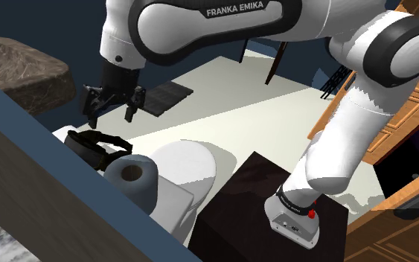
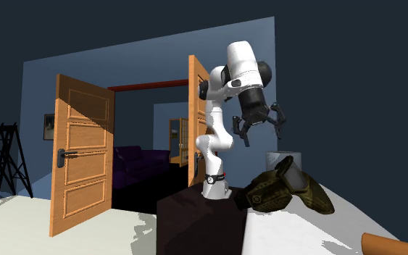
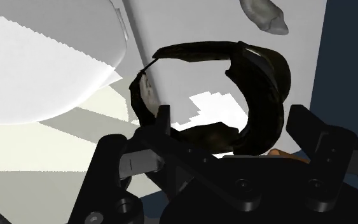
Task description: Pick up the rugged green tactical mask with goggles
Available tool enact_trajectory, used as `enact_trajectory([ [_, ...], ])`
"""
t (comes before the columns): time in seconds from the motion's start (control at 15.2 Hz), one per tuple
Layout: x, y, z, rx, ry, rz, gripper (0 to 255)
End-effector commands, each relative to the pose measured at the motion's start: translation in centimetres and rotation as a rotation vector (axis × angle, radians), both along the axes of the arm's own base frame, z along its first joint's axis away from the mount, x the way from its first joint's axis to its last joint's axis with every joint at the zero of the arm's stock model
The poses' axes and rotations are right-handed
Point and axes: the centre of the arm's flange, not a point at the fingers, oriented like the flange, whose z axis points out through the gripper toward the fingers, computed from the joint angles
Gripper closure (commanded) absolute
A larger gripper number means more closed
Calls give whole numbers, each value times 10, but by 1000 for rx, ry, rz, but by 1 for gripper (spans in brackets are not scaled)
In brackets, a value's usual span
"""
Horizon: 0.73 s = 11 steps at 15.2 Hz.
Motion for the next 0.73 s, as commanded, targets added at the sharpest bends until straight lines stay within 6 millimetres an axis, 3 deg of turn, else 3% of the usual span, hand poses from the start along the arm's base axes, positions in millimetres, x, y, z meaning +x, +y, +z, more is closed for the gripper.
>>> enact_trajectory([
  [0.0, 13, 25, -1, 14, -4, -4, 0],
  [0.2, 30, 55, -6, 31, -9, -7, 0],
  [0.66, 30, 55, -43, 31, -9, -7, 0],
])
